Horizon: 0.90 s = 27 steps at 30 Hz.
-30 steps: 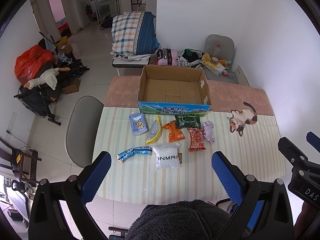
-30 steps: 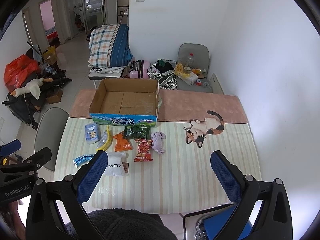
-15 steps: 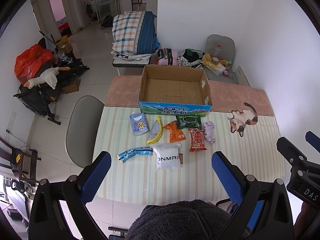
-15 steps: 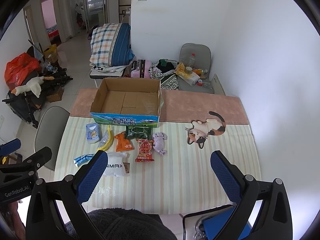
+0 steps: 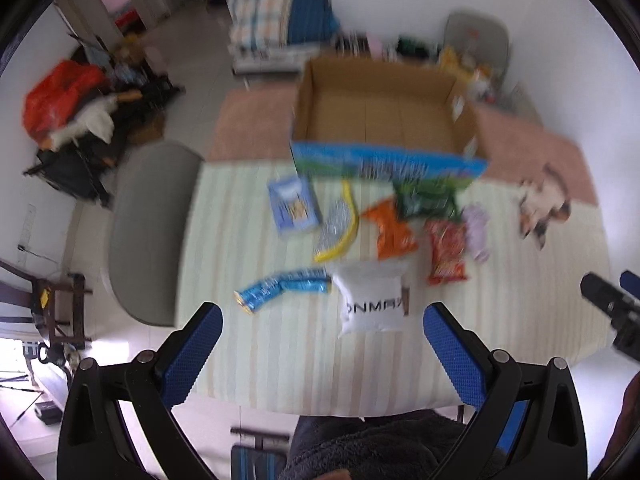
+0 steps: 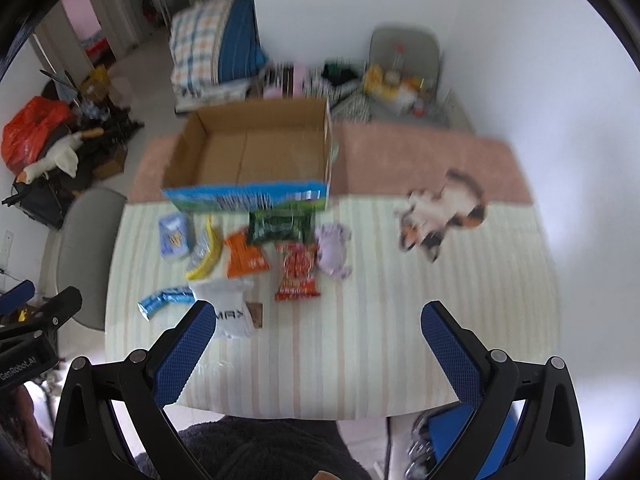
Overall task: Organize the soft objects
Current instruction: 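Grasp the white NMAX bag with left tool while right tool grasps the red floral bag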
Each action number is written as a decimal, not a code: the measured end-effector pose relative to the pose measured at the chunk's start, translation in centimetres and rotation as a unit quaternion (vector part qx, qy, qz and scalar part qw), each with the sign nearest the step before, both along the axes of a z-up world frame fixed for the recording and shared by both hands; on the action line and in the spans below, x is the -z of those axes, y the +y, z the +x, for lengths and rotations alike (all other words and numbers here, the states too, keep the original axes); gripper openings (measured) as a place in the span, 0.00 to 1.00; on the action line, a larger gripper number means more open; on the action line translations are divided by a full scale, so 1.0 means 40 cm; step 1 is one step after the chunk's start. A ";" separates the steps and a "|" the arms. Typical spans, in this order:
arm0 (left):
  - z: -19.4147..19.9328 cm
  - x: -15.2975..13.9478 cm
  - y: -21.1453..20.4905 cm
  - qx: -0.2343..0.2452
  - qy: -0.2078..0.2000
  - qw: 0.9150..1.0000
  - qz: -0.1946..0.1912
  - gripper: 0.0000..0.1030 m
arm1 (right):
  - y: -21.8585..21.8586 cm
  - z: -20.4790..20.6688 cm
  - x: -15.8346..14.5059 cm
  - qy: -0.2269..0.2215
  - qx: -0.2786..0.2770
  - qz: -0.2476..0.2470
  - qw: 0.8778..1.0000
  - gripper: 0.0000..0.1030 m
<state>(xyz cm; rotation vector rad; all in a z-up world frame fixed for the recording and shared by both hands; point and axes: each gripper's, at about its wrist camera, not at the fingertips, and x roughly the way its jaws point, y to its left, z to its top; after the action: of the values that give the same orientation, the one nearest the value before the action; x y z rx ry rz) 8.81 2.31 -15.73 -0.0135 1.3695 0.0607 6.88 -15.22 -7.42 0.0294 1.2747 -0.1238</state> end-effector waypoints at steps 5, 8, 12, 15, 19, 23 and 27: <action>0.056 0.258 -0.023 -0.020 0.106 0.993 -0.051 0.98 | -0.055 0.100 0.252 0.071 0.004 0.028 0.997 1.00; 0.084 0.397 -0.069 -0.023 0.153 0.986 -0.067 0.93 | -0.081 0.157 0.391 0.110 0.004 0.043 0.993 1.00; 0.116 0.563 -0.127 -0.034 0.206 0.974 -0.092 0.93 | -0.096 0.225 0.544 0.143 0.003 0.051 0.988 1.00; 0.125 0.633 -0.148 -0.047 0.214 0.973 -0.071 0.93 | -0.084 0.270 0.634 0.167 -0.004 0.062 0.984 1.00; 0.130 0.662 -0.151 -0.063 0.201 0.976 -0.055 0.79 | -0.064 0.320 0.736 0.197 -0.008 0.076 0.977 0.97; 0.120 0.658 -0.160 -0.064 0.190 0.978 -0.056 0.73 | -0.045 0.339 0.812 0.226 -0.010 0.065 0.972 0.92; 0.108 0.619 -0.182 -0.059 0.174 0.982 -0.039 0.69 | -0.029 0.334 0.860 0.248 -0.010 0.067 0.966 0.52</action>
<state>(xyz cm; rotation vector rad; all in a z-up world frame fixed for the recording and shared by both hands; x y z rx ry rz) 13.14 -4.98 -40.50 -0.1560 1.7191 0.1133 20.25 -16.38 -41.81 0.1069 1.7821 -0.0252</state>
